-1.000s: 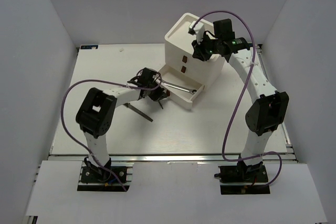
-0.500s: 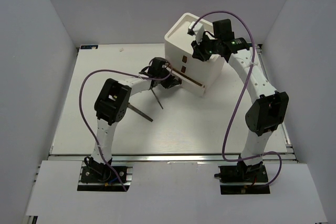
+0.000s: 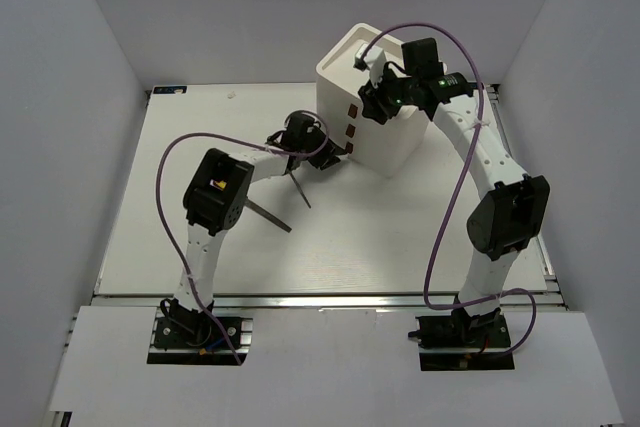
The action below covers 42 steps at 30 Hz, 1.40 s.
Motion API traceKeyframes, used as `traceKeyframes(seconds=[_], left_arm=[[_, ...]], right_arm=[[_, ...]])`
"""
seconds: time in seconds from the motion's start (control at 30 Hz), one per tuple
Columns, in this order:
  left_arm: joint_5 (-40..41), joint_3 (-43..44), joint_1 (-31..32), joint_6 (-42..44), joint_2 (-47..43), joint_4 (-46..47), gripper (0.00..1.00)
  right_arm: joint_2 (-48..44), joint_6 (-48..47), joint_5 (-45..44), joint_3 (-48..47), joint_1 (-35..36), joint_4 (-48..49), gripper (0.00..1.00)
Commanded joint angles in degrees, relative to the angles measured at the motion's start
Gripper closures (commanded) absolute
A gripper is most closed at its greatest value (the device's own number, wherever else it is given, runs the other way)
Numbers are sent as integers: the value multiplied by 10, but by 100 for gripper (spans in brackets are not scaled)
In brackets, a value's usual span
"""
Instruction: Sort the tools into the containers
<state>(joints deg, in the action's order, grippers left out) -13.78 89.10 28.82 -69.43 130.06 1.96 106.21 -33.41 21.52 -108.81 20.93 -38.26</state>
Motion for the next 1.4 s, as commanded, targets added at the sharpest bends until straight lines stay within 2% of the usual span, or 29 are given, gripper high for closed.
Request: traceKeyframes(seconds=[0.0,0.07,0.1,0.17,0.2,0.23,0.43,0.5,0.53,0.6,0.63,0.7,0.73,0.83,0.87,0.9,0.93,0.97,1.0,1.03,1.07,1.1,1.13,1.17,1.23,1.37], left_arm=[[26,-69,-8,16,-108,66,55],[31,-108,-11,29,-165,87,48],[34,-133,-14,46,-184,90,38],[49,-143,-17,73,-235,81,26],[52,-147,-18,109,-250,70,12],[57,-147,-19,128,-265,65,2],[93,-152,-26,259,-381,-13,2],[154,-173,-32,276,-435,-83,2],[222,-199,-33,271,-457,-111,2],[304,-233,-36,238,-532,-187,2],[334,-254,-37,233,-561,-200,2],[347,-321,-58,243,-650,-206,3],[344,-339,-68,243,-679,-212,5],[362,-383,-87,234,-771,-272,15],[369,-390,-88,221,-789,-310,21],[381,-400,-88,208,-804,-330,46],[385,-403,-88,193,-828,-354,65],[385,-406,-89,169,-836,-375,81],[377,-412,-89,163,-843,-408,90],[370,-415,-88,158,-851,-419,90],[361,-418,-90,152,-860,-434,89],[353,-422,-90,150,-865,-441,85],[342,-423,-90,147,-868,-449,65],[339,-423,-90,139,-873,-469,51],[331,-418,-90,137,-875,-488,28],[328,-422,-90,121,-898,-525,25]], right_arm=[[8,19,34,12,16,-127,44],[7,23,38,-3,12,-119,37],[4,26,38,-17,8,-116,31],[0,28,40,-32,3,-102,29],[-7,30,41,-44,-2,-94,26],[-10,31,40,-47,-4,-85,26],[-65,19,23,-30,-6,35,23],[-95,7,47,-6,-5,98,23],[-107,-5,61,23,-5,120,23],[-142,-18,120,64,-2,160,23],[-155,-21,131,109,2,210,23],[-165,-51,179,126,22,218,25],[-159,-65,198,122,31,178,27],[-108,-124,232,74,94,74,54],[-77,-120,199,58,138,37,82],[-62,-92,183,52,156,26,93],[-44,-76,171,46,175,17,99],[-27,-49,138,40,205,20,100],[7,28,115,33,217,31,95],[27,69,87,26,229,41,86],[64,103,29,19,249,50,60],[79,125,4,7,259,53,47],[92,153,-21,9,270,60,39],[108,175,-77,16,285,76,25],[127,240,-118,20,292,123,15],[193,298,-196,-13,293,159,13]])
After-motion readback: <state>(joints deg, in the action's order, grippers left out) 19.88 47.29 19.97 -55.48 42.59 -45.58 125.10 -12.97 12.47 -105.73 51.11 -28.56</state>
